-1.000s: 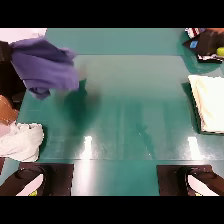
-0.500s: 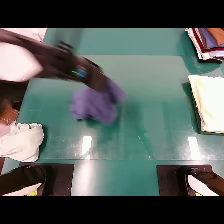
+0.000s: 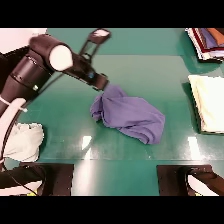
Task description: Fold the shirts.
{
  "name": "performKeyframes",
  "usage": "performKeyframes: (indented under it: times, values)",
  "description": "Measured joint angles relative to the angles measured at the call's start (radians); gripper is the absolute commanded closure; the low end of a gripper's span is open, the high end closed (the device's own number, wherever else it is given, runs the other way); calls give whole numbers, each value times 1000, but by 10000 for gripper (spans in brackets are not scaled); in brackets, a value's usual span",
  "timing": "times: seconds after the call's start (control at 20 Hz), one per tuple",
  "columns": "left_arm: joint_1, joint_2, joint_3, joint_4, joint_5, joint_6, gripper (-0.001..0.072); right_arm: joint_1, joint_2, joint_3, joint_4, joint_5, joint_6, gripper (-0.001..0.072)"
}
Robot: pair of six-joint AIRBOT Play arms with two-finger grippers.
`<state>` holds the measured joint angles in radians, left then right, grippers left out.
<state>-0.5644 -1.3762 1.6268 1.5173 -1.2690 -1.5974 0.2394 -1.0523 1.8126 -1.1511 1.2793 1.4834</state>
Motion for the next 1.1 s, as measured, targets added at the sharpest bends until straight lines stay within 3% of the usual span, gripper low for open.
performKeyframes:
  times: [0.3, 0.5, 0.7, 0.8, 1.1]
  values:
    - [242, -2, -313, -201, 82, 19, 227, 0, -15, 0, -3, 6, 0, 693]
    - [284, -14, -538, -381, 253, 59, 227, 0, -58, 0, -3, 35, 0, 693]
    - [297, -56, -626, -595, 346, 165, 230, 0, -105, 0, -2, 63, 0, 693]
    - [300, -71, -641, -655, 373, 196, 665, 0, -123, 0, -2, 75, 0, 693]
    - [362, -62, -572, -660, 349, 231, 681, 0, -172, -10, -24, 193, 9, 693]
